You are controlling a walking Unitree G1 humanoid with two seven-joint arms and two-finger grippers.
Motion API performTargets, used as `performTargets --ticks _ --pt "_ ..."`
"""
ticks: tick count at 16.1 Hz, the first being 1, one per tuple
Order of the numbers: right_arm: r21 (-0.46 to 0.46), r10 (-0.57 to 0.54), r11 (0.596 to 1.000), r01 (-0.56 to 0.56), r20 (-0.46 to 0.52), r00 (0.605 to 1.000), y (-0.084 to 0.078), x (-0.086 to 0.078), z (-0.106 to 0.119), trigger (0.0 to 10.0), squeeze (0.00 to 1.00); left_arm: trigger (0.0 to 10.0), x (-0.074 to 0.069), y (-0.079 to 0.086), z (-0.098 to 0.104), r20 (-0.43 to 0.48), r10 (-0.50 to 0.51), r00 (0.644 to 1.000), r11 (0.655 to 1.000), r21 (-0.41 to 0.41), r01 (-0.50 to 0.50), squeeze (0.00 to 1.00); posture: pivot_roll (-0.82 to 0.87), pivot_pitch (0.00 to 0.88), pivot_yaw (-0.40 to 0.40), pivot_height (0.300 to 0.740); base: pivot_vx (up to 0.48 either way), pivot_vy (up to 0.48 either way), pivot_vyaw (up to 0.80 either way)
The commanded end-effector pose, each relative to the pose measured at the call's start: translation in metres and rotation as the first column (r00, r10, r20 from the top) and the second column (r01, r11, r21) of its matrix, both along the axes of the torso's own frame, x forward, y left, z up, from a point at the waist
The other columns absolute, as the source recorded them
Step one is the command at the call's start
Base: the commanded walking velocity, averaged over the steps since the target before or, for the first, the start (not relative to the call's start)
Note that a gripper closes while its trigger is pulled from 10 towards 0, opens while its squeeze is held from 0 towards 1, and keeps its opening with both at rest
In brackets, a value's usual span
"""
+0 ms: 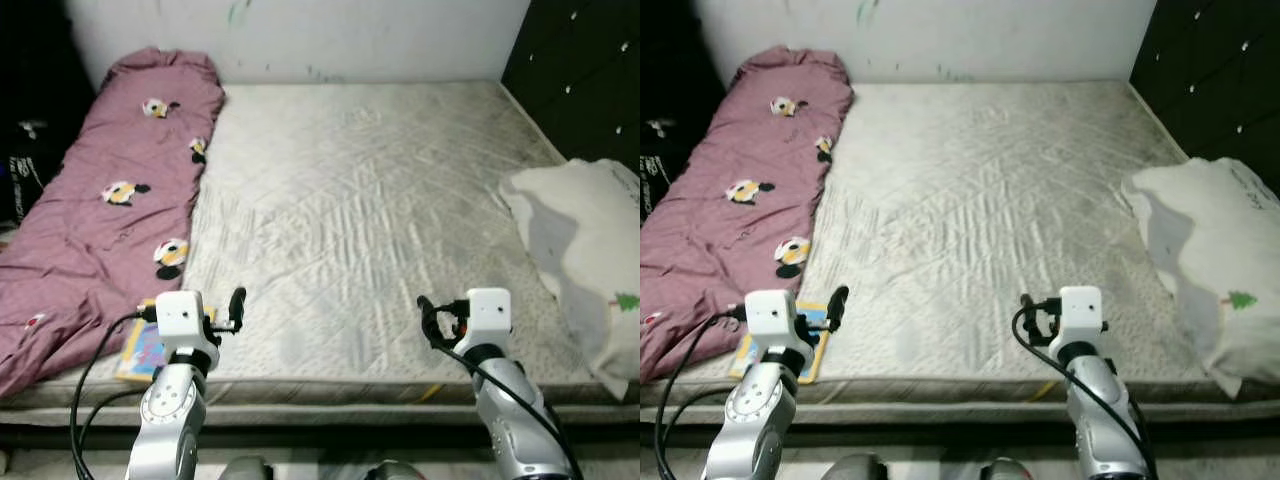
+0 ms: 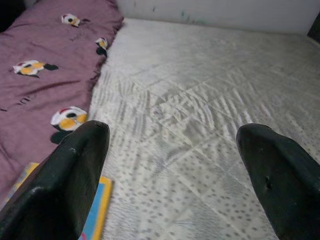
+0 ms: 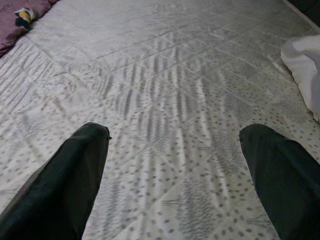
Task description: Clean up the room
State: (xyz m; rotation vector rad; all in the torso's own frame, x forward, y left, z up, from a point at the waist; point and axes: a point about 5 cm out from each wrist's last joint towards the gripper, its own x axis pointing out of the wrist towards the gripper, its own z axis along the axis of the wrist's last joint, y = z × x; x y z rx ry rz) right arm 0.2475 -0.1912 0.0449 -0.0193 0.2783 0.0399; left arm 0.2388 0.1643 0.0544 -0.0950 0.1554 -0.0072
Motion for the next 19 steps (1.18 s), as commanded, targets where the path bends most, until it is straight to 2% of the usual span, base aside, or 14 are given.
performTargets --ticks 1,3,6,8,19 --pt "0.026 0.02 0.999 -0.021 0.02 1.0 0.008 0.001 0.004 10.0 0.0 10.0 -0.004 0.007 0.0 -0.007 0.017 1.0 1.0 0.02 -0.017 0.0 -0.01 0.044 0.01 0.74 0.0 0.48 0.0" --pt "0.044 -0.015 0.999 0.014 0.04 0.999 0.003 -0.003 0.007 10.0 0.0 10.0 -0.01 0.007 -0.003 -0.019 0.012 1.0 1.0 0.022 -0.012 0.0 -0.02 0.046 0.01 0.74 0.0 0.48 0.0" --pt "0.058 -0.029 0.998 0.028 0.024 0.999 0.002 -0.008 0.005 10.0 0.0 10.0 -0.01 0.006 -0.003 -0.023 0.01 1.0 1.0 0.021 -0.009 0.0 -0.02 0.048 0.011 0.74 0.0 0.48 0.0" --pt "0.053 -0.022 0.998 0.021 0.013 1.0 0.003 -0.01 0.003 10.0 0.0 10.0 -0.01 0.006 -0.003 -0.025 0.008 1.0 1.0 0.019 -0.007 0.0 -0.02 0.049 0.012 0.74 0.0 0.48 -0.7" --pt "0.041 -0.012 0.999 0.012 -0.005 1.0 0.004 -0.01 0.001 10.0 0.0 10.0 -0.01 0.002 -0.001 -0.026 0.006 1.0 1.0 0.021 -0.005 0.0 -0.02 0.054 0.01 0.74 0.0 0.48 -0.04"
